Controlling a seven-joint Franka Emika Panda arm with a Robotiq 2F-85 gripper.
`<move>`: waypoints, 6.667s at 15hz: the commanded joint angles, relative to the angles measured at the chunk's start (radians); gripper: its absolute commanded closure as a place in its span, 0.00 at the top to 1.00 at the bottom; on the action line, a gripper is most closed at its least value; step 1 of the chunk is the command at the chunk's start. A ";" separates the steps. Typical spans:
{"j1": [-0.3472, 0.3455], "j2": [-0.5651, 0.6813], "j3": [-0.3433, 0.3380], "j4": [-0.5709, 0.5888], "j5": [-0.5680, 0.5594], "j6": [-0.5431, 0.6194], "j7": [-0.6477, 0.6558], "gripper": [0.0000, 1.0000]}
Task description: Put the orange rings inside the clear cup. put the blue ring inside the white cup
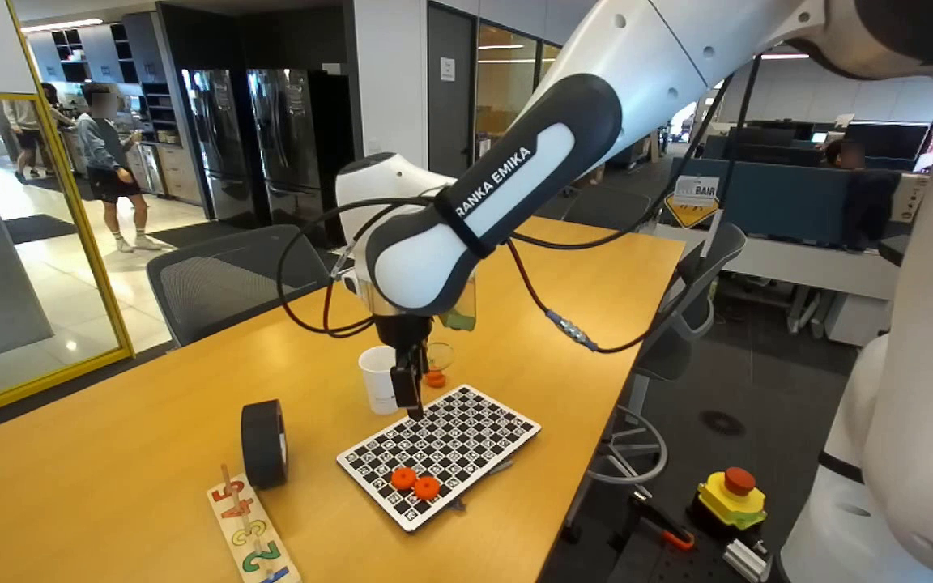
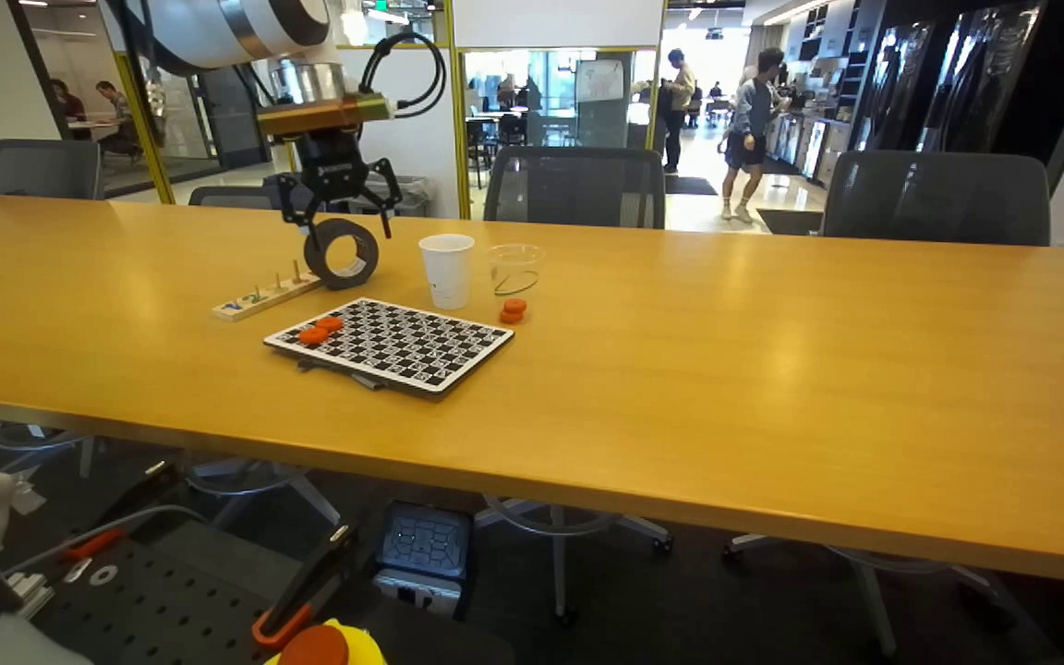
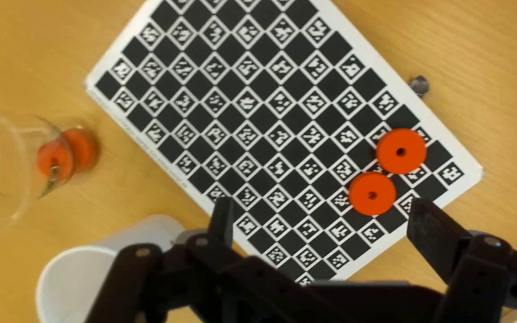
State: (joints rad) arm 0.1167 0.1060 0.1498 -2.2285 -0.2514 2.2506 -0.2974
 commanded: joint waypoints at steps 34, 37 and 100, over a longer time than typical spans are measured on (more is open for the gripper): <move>-0.005 0.120 -0.004 -0.229 0.293 0.438 0.200 0.42; -0.003 0.118 -0.012 -0.229 0.288 0.439 0.212 0.21; 0.033 0.004 -0.055 -0.212 0.008 0.366 0.470 1.00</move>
State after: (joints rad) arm 0.1436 0.1225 0.0819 -2.3899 -0.2650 2.5523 0.1645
